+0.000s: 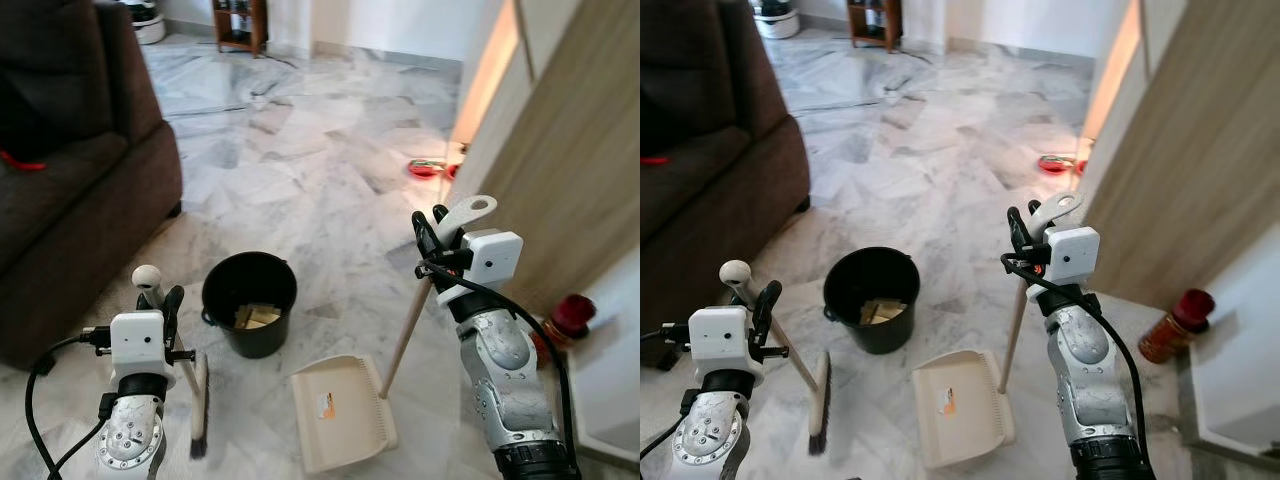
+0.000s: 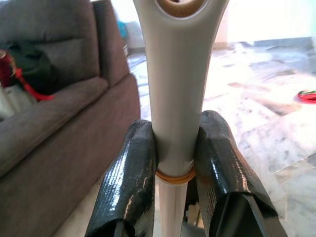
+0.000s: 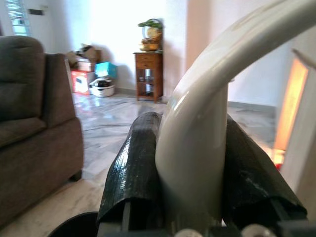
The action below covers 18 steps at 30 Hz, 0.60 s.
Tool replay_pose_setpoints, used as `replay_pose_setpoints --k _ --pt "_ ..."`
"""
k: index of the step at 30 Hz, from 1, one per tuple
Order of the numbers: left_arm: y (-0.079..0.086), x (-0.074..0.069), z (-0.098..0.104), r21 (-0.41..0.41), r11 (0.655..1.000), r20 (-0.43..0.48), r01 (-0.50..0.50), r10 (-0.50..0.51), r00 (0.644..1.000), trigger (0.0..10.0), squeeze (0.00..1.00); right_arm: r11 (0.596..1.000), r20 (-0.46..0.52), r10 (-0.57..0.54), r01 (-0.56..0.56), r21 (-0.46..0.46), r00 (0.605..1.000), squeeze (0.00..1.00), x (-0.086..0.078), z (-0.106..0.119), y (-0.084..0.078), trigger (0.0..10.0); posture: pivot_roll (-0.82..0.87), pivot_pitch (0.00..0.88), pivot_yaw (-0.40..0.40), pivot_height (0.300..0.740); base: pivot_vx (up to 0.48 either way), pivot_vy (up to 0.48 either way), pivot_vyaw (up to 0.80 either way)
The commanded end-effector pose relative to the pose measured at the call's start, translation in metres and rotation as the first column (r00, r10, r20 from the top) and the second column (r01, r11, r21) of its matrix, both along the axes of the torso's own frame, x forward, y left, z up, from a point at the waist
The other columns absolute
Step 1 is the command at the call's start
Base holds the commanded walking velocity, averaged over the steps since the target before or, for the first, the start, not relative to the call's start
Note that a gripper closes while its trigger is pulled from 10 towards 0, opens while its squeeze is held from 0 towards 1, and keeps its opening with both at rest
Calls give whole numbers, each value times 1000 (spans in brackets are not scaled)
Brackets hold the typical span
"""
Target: Sweep floor
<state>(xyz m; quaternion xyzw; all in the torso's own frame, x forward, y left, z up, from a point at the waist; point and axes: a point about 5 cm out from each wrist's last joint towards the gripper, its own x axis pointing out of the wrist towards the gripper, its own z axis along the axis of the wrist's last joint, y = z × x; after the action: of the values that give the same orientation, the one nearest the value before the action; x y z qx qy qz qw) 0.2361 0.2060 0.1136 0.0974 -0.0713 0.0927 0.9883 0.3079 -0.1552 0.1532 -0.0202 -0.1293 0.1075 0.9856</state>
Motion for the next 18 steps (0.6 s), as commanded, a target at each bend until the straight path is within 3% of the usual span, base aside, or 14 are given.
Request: replay_pose_setpoints --k 1,9,18 --pt "1 0 4 42 999 6 -5 5 1000 10000 0 1000 20 -9 9 1 1000 0 3 6 0 10000 19 95 -25 740 0 -244 -781" --pt "0 0 3 41 999 2 -5 5 1000 10000 0 1000 20 -11 12 -7 1000 0 5 7 0 10000 19 97 -30 740 0 -398 -782" --pt "0 0 2 40 999 0 -7 7 1000 10000 0 1000 22 -6 6 -16 1000 0 6 7 2 10000 17 84 -31 740 0 0 -781"
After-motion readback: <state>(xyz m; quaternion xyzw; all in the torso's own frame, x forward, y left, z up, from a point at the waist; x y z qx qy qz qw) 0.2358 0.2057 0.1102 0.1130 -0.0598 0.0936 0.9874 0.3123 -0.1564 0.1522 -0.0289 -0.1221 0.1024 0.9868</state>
